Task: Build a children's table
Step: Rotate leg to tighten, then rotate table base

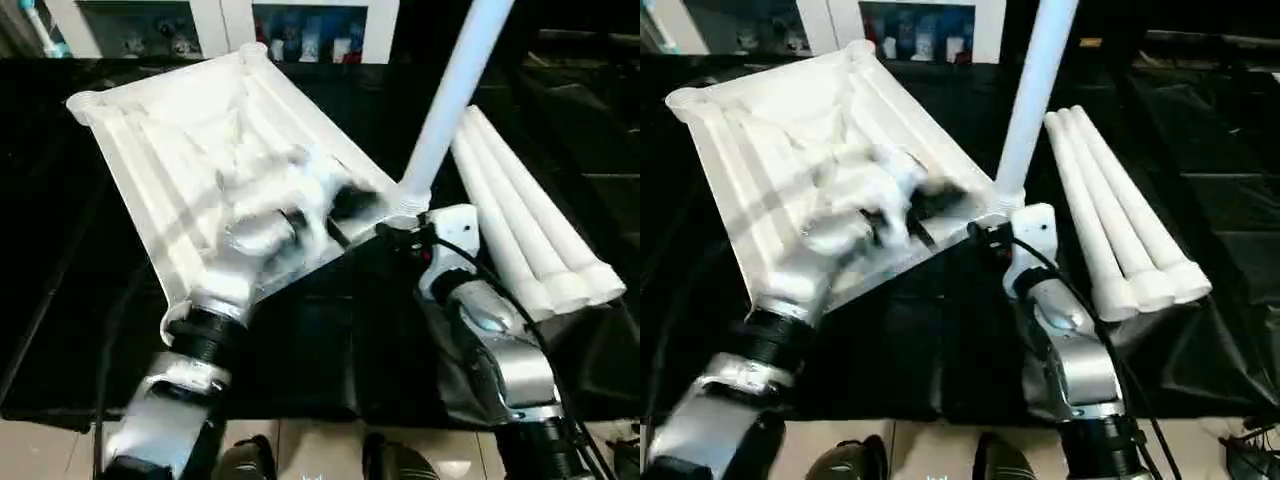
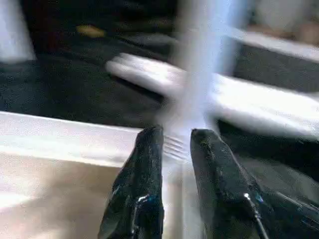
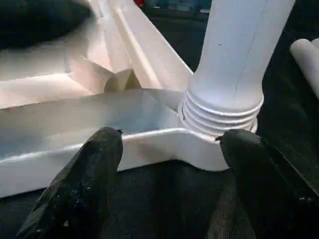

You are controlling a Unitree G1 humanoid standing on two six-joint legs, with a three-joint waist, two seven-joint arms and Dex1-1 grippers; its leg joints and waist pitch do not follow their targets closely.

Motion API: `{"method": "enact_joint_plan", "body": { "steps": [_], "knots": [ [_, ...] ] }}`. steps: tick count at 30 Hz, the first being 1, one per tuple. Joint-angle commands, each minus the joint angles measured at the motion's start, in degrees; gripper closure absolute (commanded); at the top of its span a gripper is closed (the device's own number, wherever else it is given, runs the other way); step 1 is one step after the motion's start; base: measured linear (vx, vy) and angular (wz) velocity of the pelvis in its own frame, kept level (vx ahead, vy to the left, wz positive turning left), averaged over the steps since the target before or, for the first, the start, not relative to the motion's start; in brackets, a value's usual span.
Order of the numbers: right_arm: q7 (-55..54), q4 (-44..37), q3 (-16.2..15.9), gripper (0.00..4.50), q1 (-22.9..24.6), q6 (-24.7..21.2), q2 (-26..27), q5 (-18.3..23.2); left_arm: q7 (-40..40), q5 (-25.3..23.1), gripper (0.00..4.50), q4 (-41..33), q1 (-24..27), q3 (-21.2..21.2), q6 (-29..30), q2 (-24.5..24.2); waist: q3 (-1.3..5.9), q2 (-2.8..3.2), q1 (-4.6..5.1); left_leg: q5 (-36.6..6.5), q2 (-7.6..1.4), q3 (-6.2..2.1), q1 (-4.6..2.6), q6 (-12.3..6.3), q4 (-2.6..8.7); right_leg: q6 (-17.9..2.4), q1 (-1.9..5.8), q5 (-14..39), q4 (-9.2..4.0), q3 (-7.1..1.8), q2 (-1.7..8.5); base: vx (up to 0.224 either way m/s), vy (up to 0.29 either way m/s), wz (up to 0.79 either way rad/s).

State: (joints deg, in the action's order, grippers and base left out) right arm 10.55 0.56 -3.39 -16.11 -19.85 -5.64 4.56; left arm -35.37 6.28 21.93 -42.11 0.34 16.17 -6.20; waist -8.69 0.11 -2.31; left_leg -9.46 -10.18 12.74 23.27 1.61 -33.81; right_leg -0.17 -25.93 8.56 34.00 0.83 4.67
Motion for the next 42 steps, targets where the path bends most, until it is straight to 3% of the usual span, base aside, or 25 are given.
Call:
{"method": "enact_joint_plan", "body": {
  "steps": [1,3,6,8,9,10,12,16,21,23,26,29,33,37,42],
  "knots": [
    [1.18,0.56,-1.88,1.02,-0.11,-2.29,-0.48,-1.33,3.94,-0.26,3.09,-4.82,-0.36,4.79,3.1,-4.41,6.08,-0.6,-0.27,-10.15,-2.41,-1.6,-1.59,-4.46,3.59,-14.48,4.13,10.95,-3.07,-1.4,2.69,0.0,0.0,0.0],
    [1.69,1.35,-2.29,1.02,-0.37,-2.67,-0.35,-1.68,5.74,-3.05,2.95,-7.55,0.86,6.91,5.11,-9.33,6.05,-0.57,0.22,-11.1,-2.28,-1.79,-1.58,-2.52,3.74,-11.91,4.03,13.96,-3.16,-1.44,2.58,0.0,0.0,0.0],
    [1.63,2.13,-2.38,1.02,-0.79,-2.66,-0.15,-1.62,7.78,-6.65,2.74,-8.74,2.16,8.22,5.68,-13.91,6.09,-0.24,0.14,-10.9,-2.27,-1.75,-1.99,-1.29,3.76,-10.48,3.49,13.69,-3.09,-1.58,2.27,0.0,0.0,0.0],
    [1.61,2.55,-2.47,1.02,-1.04,-2.67,-0.11,-1.64,9.29,-8.83,2.56,-8.67,2.77,8.93,5.4,-16.19,6.24,-0.17,-0.12,-10.33,-2.26,-1.73,-2.15,-1.12,3.65,-10.47,3.34,12.36,-2.97,-1.61,2.23,0.0,0.0,0.0],
    [1.56,3.22,-2.74,1.02,-1.48,-2.7,-0.09,-1.66,12.2,-11.68,2.52,-8.24,3.71,10.13,4.92,-19.61,6.28,-0.18,-0.42,-9.3,-2.33,-1.68,-2.24,-1.33,3.63,-10.88,3.13,9.32,-2.66,-1.6,2.02,0.0,0.0,0.0],
    [1.72,3.95,-2.87,1.02,-1.93,-2.88,-0.02,-1.52,15.23,-13.38,2.48,-6.7,4.56,11.33,4.97,-22.31,6.47,-0.17,-0.4,-8.2,-2.15,-1.81,-1.86,-1.46,3.6,-10.88,3.5,7.45,-2.14,-1.49,2.0,0.0,0.0,0.0],
    [1.8,5.41,-3.22,1.02,-2.77,-3.07,0.05,-1.69,19.34,-16.13,2.27,-3.4,6.22,12.48,4.85,-26.77,6.39,-0.05,-0.3,-8.29,-1.98,-1.85,-1.87,-1.35,3.59,-10.54,3.39,7.15,-2.14,-1.48,1.96,0.0,0.0,0.0],
    [2.17,7.96,-3.49,1.02,-4.3,-2.39,0.15,-2.23,19.7,-17.25,1.96,-0.27,10.22,11.77,6.67,-31.16,6.56,0.1,-0.35,-8.95,-2.01,-1.87,-2.25,-0.34,3.58,-11.44,3.27,6.21,-2.12,-1.54,2.05,0.0,0.0,0.0],
    [2.03,10.33,-2.75,1.02,-6.21,-1.71,0.42,-2.11,16.45,-18.95,1.51,0.56,13.98,10.06,8.66,-32.68,6.44,0.21,-1.01,-11.67,-2.13,-1.86,-2.48,0.63,3.83,-11.97,2.93,8.52,-2.34,-1.61,2.12,0.0,0.0,0.0],
    [2.01,10.7,-2.8,1.02,-6.48,-1.54,0.37,-2.02,15.48,-18.6,1.34,0.65,14.42,9.53,8.76,-32.71,6.47,0.31,-1.15,-12.12,-2.13,-1.91,-2.49,0.95,3.87,-11.79,2.93,8.69,-2.33,-1.64,2.18,0.0,0.0,0.0],
    [2.62,12.77,-2.98,1.02,-7.59,-0.39,0.31,-2.07,6.01,-14.97,1.07,-1.88,17.08,5.17,11.33,-32.66,6.51,0.27,-1.33,-13.51,-2.13,-2.09,-2.52,1.85,4.04,-11.89,2.91,9.05,-2.35,-1.66,2.42,0.0,0.0,0.0],
    [3.0,14.65,-3.02,1.02,-8.62,0.54,0.36,-2.4,1.64,-13.54,0.91,-4.57,18.54,2.71,11.77,-33.35,6.48,0.2,-1.14,-15.25,-2.1,-2.16,-2.35,2.21,4.1,-11.82,2.95,10.47,-2.5,-1.72,2.43,0.0,0.0,0.0],
    [3.31,15.74,-2.99,1.02,-9.52,0.89,0.39,-2.37,-0.83,-11.42,0.52,-9.02,19.11,2.56,14.78,-33.28,6.38,0.13,-1.04,-15.97,-2.1,-2.26,-2.28,2.35,4.05,-11.65,3.07,11.58,-2.55,-1.79,2.41,0.0,0.0,0.0],
    [4.91,16.94,-3.88,1.02,-10.19,1.48,0.01,-2.5,-9.37,-8.07,0.16,-15.1,21.46,-0.28,16.91,-35.37,6.34,0.12,-1.06,-15.74,-2.12,-2.38,-2.29,2.39,4.09,-11.47,2.99,12.27,-2.59,-1.76,2.25,0.0,0.0,0.0],
    [5.96,18.89,-4.41,1.02,-10.93,2.52,-0.19,-2.62,-14.52,-3.99,0.03,-20.94,22.92,-1.32,18.95,-36.18,6.33,0.15,-1.05,-15.95,-2.14,-2.37,-2.35,2.76,4.13,-12.08,3.0,11.66,-2.3,-1.7,2.12,0.0,0.0,0.0]
  ]
}}
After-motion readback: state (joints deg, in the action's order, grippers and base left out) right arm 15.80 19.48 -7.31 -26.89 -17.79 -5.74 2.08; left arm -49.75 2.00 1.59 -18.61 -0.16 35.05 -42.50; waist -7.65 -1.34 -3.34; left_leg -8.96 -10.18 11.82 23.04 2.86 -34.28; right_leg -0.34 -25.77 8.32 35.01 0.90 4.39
